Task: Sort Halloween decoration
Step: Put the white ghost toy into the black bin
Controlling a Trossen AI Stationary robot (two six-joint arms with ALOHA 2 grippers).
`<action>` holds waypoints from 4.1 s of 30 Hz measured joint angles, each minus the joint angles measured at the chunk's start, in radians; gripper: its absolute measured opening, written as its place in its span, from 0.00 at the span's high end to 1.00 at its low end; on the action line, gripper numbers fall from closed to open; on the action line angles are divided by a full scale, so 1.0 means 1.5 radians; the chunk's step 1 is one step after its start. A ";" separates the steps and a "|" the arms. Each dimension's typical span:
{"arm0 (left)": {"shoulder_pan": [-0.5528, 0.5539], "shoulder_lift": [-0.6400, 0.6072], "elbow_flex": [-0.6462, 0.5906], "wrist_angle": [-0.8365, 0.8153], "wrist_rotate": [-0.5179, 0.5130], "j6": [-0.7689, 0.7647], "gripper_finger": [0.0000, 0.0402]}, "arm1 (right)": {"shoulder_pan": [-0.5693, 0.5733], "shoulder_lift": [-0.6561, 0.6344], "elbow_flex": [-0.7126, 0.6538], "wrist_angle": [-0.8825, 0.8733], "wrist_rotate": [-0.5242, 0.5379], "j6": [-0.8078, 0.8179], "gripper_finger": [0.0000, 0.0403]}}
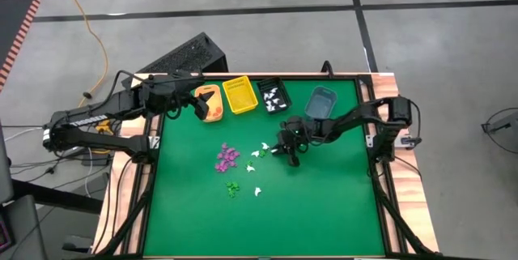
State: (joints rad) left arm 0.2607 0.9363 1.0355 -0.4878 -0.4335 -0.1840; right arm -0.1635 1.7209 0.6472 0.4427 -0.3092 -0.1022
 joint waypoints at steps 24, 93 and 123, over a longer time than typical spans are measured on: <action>0.000 0.000 0.000 0.013 -0.024 0.011 0.42 | -0.188 -0.107 0.054 0.085 0.227 0.072 0.88; -0.051 -0.110 -0.257 0.265 0.047 -0.095 0.42 | 0.050 0.012 0.062 -0.009 0.248 0.156 0.57; -0.056 -0.110 -0.257 0.242 0.041 -0.106 0.42 | 0.105 0.086 0.057 -0.023 0.400 0.208 0.63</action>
State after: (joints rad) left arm 0.1768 0.7719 0.6506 -0.1253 -0.3721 -0.3428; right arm -0.0056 1.8503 0.7332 0.4076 0.2901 0.2100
